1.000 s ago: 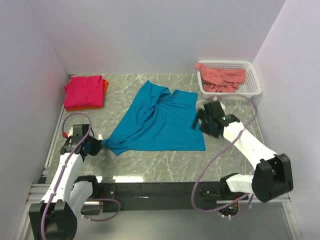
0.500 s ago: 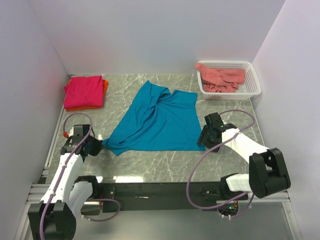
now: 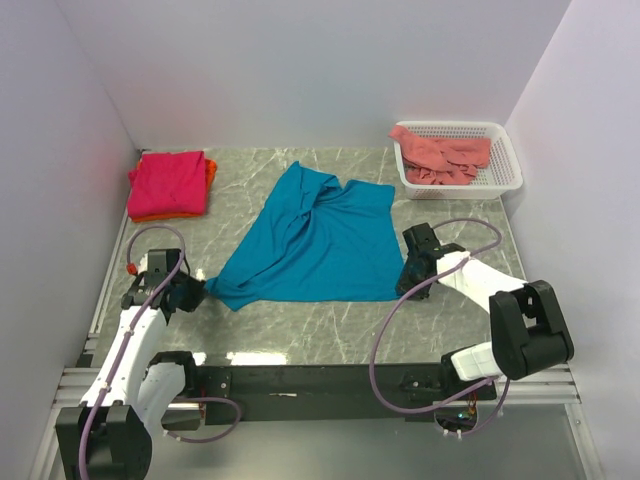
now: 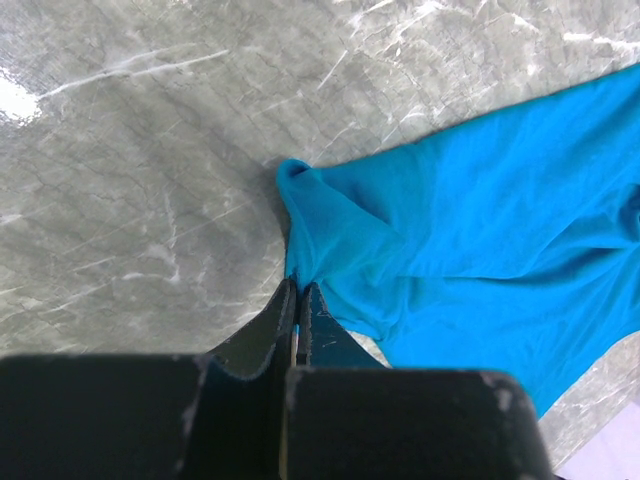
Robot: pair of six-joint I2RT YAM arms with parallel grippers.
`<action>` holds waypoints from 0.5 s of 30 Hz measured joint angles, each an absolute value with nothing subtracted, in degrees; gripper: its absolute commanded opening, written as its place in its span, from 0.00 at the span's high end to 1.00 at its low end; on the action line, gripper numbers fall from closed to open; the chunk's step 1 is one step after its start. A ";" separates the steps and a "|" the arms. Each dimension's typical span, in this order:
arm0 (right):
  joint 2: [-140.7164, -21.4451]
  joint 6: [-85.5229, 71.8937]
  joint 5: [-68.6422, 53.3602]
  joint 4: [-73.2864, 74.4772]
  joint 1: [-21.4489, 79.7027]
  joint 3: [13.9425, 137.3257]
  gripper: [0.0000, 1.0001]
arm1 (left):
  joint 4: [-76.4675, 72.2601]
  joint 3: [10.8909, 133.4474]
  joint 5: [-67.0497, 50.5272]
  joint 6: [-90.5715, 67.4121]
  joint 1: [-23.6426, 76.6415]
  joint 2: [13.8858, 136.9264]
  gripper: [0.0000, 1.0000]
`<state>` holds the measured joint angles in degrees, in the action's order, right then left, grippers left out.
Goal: Fold and stack the t-shirts
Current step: Flatten the tshirt out
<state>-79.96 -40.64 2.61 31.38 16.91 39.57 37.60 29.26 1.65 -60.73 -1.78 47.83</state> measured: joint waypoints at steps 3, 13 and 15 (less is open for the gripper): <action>-80.18 -41.10 2.52 30.44 17.26 39.57 0.97 | 37.63 29.26 1.80 -60.73 -1.78 47.83 0.99; -75.13 -39.40 5.78 34.41 19.00 44.66 1.00 | 40.47 33.17 1.41 -60.51 -1.30 46.98 0.99; -72.03 -38.44 7.42 35.75 18.98 49.69 1.00 | 40.86 37.41 1.26 -60.36 -1.17 46.54 0.99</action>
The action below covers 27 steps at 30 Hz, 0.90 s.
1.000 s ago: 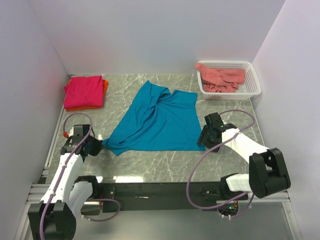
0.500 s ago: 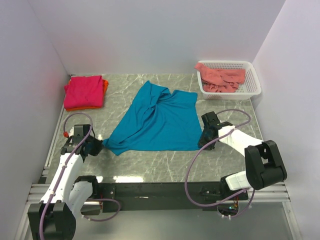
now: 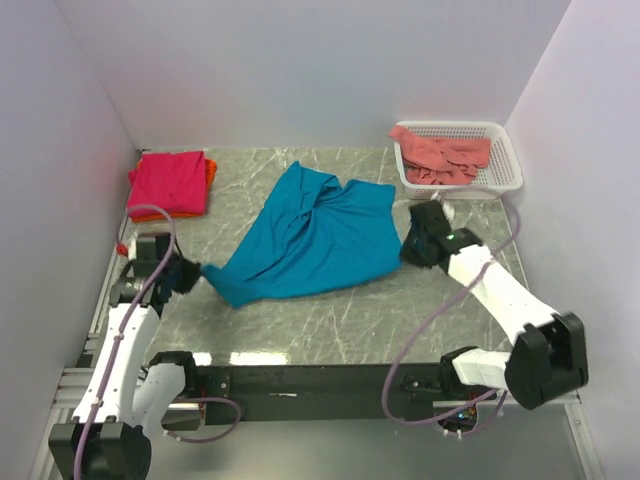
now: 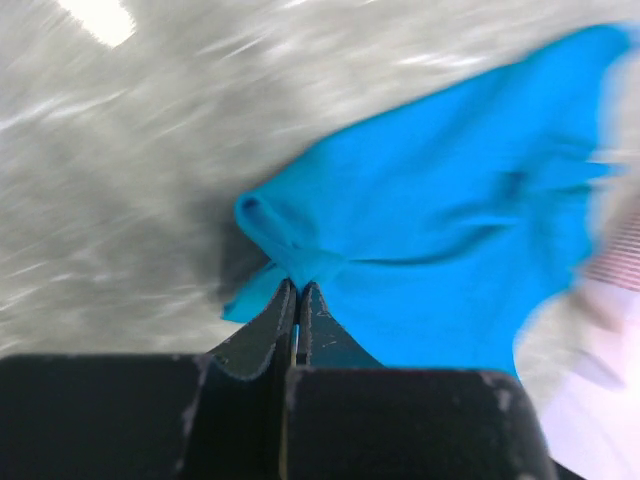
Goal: Fold and stack the t-shirts
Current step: Flatten the tshirt out
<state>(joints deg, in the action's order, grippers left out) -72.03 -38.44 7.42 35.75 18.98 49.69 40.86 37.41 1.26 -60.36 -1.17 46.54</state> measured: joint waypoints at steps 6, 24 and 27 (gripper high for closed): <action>-65.21 -35.11 10.81 37.50 17.23 69.97 1.00 | 40.58 56.18 0.62 -59.59 -1.13 46.78 0.99; -52.29 -22.41 11.29 45.95 15.49 112.29 1.00 | 48.21 108.49 7.22 -59.24 -0.86 47.09 0.99; -49.91 -21.43 9.19 46.85 15.49 116.64 1.00 | 49.34 114.87 8.56 -58.63 -0.86 46.61 0.99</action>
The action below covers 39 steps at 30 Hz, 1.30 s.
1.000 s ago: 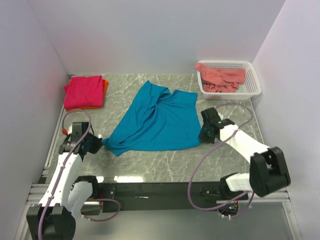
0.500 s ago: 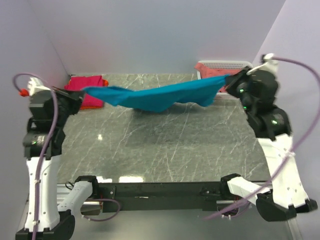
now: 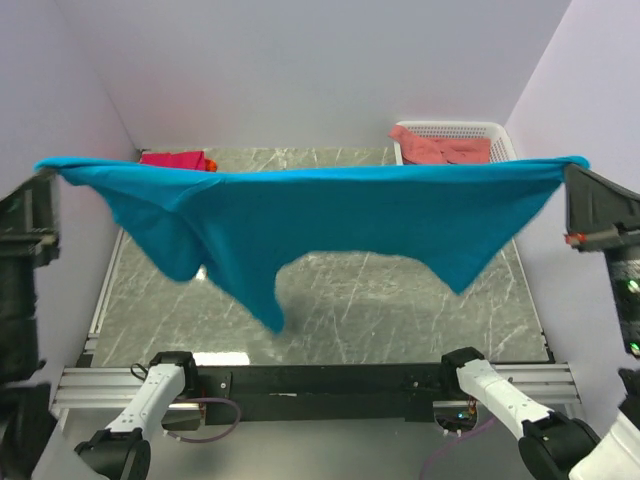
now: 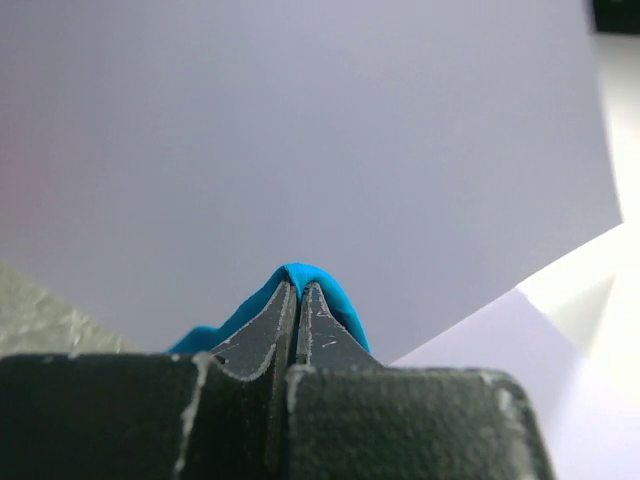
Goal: Fold and stack the t-shirts
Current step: Flatten the tshirt out
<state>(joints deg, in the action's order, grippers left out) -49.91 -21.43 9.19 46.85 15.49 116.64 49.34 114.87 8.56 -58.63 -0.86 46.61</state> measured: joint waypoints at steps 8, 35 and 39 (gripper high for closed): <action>-49.34 -20.69 6.42 46.81 15.46 118.34 1.00 | 48.05 122.26 10.83 -54.72 -0.86 46.98 0.99; -102.65 -21.52 -7.18 17.76 1.67 69.04 1.00 | 16.40 90.76 -5.80 -26.13 -0.38 119.77 1.00; -103.72 -21.30 -6.52 17.82 1.67 72.23 1.00 | 16.60 91.11 -4.62 -26.20 -0.38 120.40 1.00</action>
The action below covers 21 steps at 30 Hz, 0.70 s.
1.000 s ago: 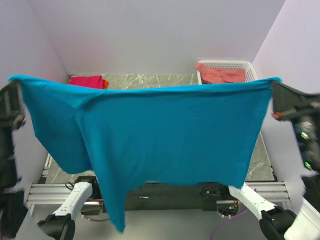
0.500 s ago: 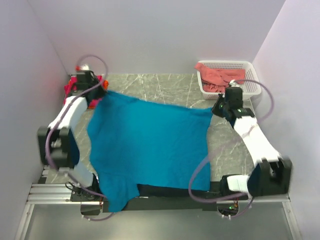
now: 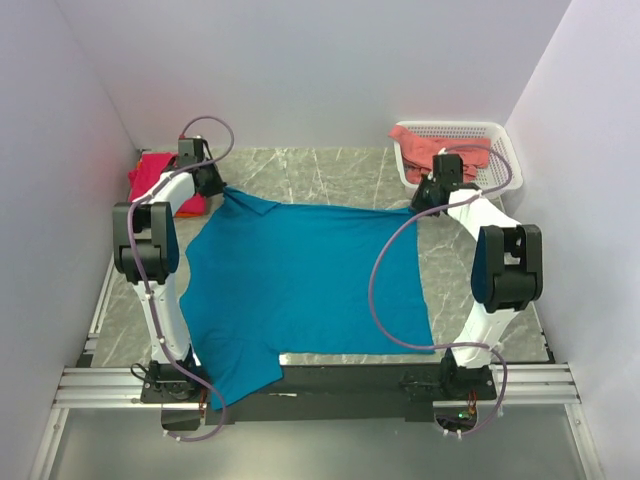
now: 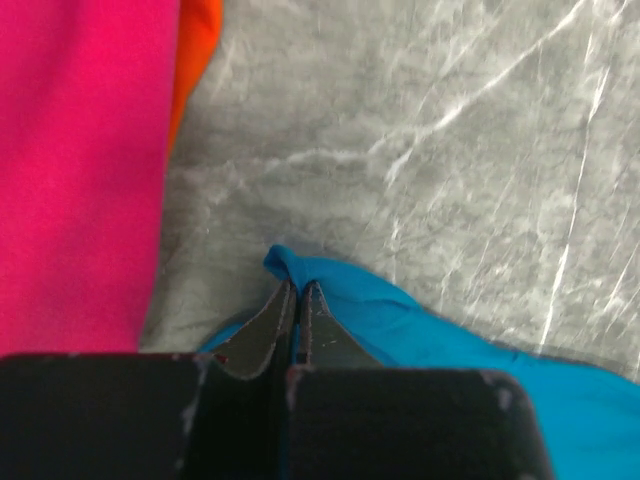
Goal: Fold and stack the t-shirts
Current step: Flatten the tshirt out, then fold the tshirt
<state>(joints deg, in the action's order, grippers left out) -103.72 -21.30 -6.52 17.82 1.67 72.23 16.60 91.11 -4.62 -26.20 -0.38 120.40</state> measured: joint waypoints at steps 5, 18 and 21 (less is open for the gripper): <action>-105.19 -20.86 -4.78 18.39 1.65 77.62 1.00 | 17.52 94.35 -3.09 -26.68 -0.38 120.75 1.00; -106.13 -19.99 -3.99 22.11 1.23 81.76 1.00 | 22.22 103.26 0.54 -27.83 1.08 122.63 1.00; -106.13 -19.64 -4.03 22.26 1.21 81.73 1.00 | 22.15 99.92 1.83 -28.42 2.22 121.51 1.00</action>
<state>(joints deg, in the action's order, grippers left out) -106.13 -19.64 -4.03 22.26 1.21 81.73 22.15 99.92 1.83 -28.42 2.22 121.51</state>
